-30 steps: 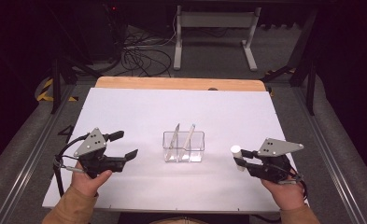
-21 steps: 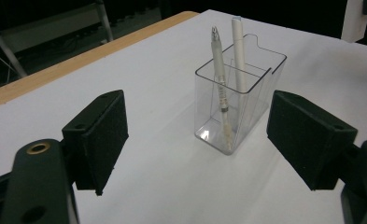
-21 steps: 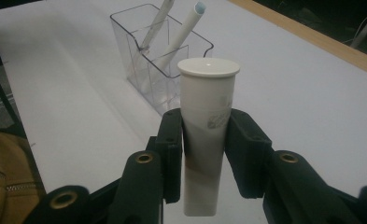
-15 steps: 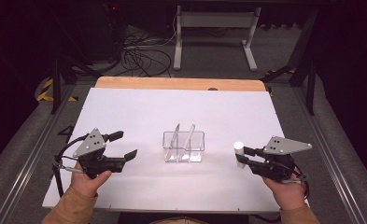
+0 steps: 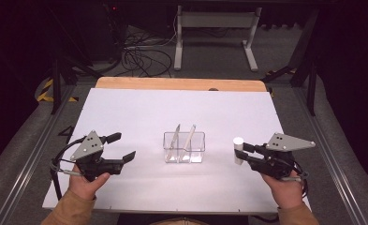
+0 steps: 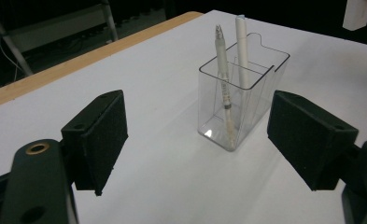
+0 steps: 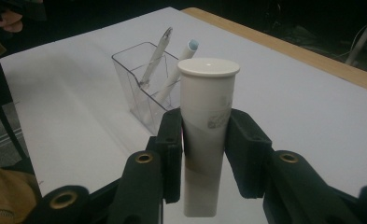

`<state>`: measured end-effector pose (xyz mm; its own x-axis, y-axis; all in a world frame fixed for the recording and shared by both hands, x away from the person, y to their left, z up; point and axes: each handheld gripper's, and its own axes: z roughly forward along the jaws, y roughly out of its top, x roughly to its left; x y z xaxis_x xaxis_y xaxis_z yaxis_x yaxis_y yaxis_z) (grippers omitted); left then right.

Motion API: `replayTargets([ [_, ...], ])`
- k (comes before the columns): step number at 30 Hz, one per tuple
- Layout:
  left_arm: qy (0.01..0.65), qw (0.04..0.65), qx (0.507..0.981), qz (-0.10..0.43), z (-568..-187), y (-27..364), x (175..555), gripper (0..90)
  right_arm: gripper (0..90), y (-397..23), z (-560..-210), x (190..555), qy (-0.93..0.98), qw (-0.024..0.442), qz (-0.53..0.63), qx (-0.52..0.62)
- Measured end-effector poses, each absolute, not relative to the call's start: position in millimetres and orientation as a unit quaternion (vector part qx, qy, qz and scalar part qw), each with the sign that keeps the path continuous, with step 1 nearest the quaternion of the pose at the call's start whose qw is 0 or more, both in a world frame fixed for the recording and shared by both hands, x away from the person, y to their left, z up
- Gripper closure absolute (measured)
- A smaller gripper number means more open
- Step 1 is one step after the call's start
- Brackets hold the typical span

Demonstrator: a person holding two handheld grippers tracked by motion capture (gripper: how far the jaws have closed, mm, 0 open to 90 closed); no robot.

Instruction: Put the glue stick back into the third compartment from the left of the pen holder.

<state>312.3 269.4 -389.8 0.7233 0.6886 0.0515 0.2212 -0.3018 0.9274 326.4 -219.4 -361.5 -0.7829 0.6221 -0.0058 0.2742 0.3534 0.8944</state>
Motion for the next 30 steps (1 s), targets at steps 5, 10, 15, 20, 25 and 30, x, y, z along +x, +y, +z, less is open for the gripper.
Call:
replayTargets([
  [5,0.296,0.511,0.774,0.229,-390.0,270.6,310.9,20.9,67.8,-212.5,-359.2,330.6,0.804,0.173,0.498,0.274],
  [10,0.296,0.511,0.774,0.228,-390.1,270.6,311.2,20.7,67.7,-204.4,-354.4,335.3,0.805,0.174,0.5,0.269],
  [15,0.295,0.51,0.775,0.229,-389.9,270.3,311.6,20.6,67.7,-197.1,-350.8,338.6,0.804,0.17,0.503,0.265],
  [20,0.294,0.511,0.775,0.229,-389.7,269.9,311.7,20.5,67.7,-188.9,-347.8,342.3,0.804,0.169,0.507,0.261],
  [25,0.294,0.512,0.775,0.228,-389.5,269.4,311.6,20.4,67.7,-181.2,-345.2,345.7,0.803,0.167,0.51,0.258],
  [30,0.294,0.512,0.774,0.229,-389.2,269.3,311.6,20.0,67.7,-173.3,-343.9,350.4,0.805,0.165,0.512,0.252],
])
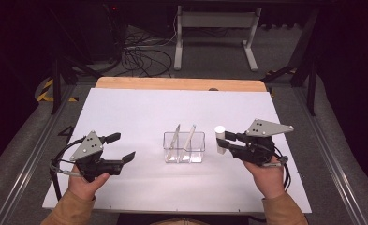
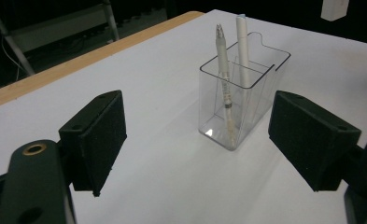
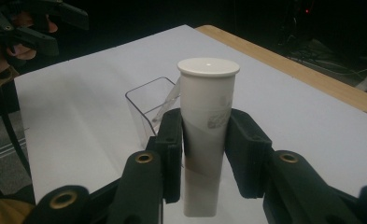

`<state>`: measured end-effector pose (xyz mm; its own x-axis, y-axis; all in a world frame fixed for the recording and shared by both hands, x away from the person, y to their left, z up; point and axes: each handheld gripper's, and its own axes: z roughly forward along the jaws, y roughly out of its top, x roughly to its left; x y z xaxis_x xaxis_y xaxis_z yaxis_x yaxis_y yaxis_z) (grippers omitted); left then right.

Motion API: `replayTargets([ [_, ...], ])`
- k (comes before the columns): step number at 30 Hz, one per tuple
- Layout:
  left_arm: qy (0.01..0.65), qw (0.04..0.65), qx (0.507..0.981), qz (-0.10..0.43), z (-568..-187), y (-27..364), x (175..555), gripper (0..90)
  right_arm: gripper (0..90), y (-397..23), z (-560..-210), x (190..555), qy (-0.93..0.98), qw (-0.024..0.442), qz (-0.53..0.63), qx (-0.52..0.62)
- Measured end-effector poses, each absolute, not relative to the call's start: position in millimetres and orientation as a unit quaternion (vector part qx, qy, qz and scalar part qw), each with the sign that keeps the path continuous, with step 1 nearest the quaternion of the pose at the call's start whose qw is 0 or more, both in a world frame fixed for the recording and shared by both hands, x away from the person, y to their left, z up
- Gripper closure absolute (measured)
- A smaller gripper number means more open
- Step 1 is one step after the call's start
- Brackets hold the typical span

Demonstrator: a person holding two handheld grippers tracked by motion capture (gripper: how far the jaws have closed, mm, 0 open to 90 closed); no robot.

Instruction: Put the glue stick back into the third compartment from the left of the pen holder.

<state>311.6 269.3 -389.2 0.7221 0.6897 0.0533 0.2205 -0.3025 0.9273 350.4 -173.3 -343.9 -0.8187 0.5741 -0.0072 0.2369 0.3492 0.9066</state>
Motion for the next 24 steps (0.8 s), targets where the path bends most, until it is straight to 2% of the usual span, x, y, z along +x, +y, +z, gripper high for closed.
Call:
replayTargets([
  [24,0.293,0.512,0.775,0.228,-388.8,268.7,312.1,19.8,67.8,-140.0,-346.7,368.4,0.807,0.146,0.518,0.244],
])
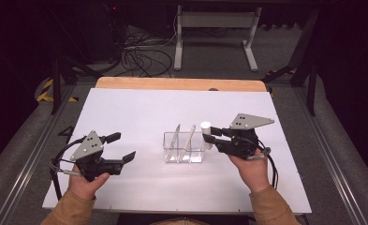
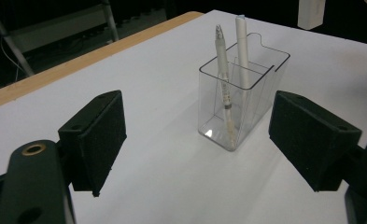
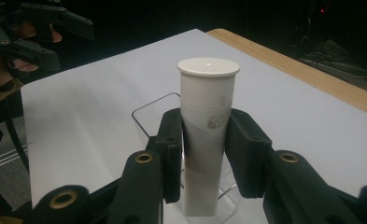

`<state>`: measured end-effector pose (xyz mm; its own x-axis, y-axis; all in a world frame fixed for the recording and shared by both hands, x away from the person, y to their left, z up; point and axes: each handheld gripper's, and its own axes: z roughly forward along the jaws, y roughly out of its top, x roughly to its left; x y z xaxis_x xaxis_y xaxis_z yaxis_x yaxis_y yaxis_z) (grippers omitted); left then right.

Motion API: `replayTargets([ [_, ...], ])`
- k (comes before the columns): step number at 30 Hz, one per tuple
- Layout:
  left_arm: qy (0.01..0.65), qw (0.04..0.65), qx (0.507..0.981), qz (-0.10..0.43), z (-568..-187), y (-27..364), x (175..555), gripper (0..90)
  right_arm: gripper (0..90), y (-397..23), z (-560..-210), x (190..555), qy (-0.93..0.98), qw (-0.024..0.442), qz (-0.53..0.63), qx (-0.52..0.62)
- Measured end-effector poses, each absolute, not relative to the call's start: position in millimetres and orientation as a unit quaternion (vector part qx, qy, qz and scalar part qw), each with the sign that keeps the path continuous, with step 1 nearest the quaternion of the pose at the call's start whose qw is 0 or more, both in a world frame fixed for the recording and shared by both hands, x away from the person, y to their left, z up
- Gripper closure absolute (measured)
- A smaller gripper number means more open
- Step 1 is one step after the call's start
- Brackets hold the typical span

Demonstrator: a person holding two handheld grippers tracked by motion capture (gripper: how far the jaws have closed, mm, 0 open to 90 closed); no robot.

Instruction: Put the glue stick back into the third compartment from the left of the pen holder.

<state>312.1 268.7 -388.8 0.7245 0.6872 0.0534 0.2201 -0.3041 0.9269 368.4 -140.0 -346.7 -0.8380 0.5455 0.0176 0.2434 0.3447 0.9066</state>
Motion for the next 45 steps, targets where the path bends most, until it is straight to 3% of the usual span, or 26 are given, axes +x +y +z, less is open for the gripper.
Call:
replayTargets([
  [36,0.292,0.51,0.777,0.227,-389.9,267.7,313.0,19.7,66.3,-122.4,-368.6,386.4,0.798,0.141,0.523,0.263],
  [39,0.292,0.51,0.777,0.228,-389.7,268.1,313.0,19.7,47.8,-126.1,-370.6,388.2,0.79,0.147,0.528,0.275],
  [45,0.293,0.51,0.776,0.227,-390.2,268.7,313.4,19.6,31.3,-143.0,-366.4,390.1,0.769,0.124,0.557,0.288],
])
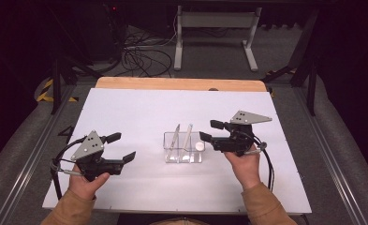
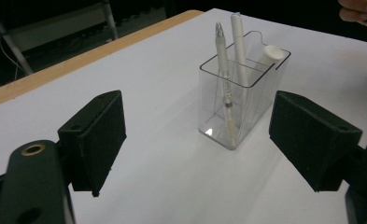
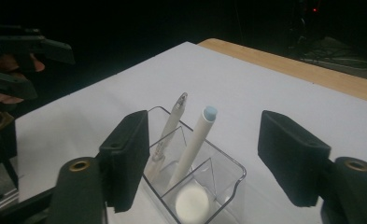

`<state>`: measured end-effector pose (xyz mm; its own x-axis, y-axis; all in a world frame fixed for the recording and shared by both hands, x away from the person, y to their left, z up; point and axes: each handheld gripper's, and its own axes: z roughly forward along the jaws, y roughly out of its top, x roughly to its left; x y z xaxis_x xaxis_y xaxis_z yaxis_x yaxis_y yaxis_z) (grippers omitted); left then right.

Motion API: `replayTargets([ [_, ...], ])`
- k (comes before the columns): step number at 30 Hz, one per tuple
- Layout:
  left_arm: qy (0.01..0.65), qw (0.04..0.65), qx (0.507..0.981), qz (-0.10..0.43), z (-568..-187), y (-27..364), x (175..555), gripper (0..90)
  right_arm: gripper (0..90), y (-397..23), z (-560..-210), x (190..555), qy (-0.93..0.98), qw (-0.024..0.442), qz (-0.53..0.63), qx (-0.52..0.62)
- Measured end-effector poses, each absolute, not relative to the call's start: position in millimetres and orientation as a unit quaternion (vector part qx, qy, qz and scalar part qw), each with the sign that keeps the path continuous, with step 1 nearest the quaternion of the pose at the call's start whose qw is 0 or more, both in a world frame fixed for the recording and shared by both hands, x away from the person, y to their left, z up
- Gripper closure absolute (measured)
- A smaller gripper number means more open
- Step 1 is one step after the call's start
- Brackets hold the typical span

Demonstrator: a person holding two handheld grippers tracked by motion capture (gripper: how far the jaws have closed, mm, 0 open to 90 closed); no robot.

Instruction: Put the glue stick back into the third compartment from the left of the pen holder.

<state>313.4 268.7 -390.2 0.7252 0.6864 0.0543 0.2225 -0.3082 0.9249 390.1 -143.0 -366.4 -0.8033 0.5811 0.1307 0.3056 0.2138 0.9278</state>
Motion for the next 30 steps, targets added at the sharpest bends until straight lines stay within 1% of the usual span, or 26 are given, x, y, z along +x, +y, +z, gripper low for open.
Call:
replayTargets([
  [5,0.292,0.512,0.775,0.23,-389.3,269.1,313.2,19.5,24.1,-148.4,-364.3,388.6,0.767,0.132,0.56,0.284],
  [17,0.294,0.516,0.772,0.228,-388.9,270.8,312.0,18.7,17.2,-151.2,-356.7,380.3,0.766,0.161,0.564,0.264],
  [27,0.294,0.522,0.768,0.225,-388.5,274.1,309.5,17.3,7.0,-158.2,-350.5,369.3,0.772,0.179,0.558,0.247],
  [30,0.294,0.523,0.768,0.224,-388.7,273.9,309.0,16.9,5.8,-163.8,-350.2,365.8,0.771,0.18,0.559,0.247],
])
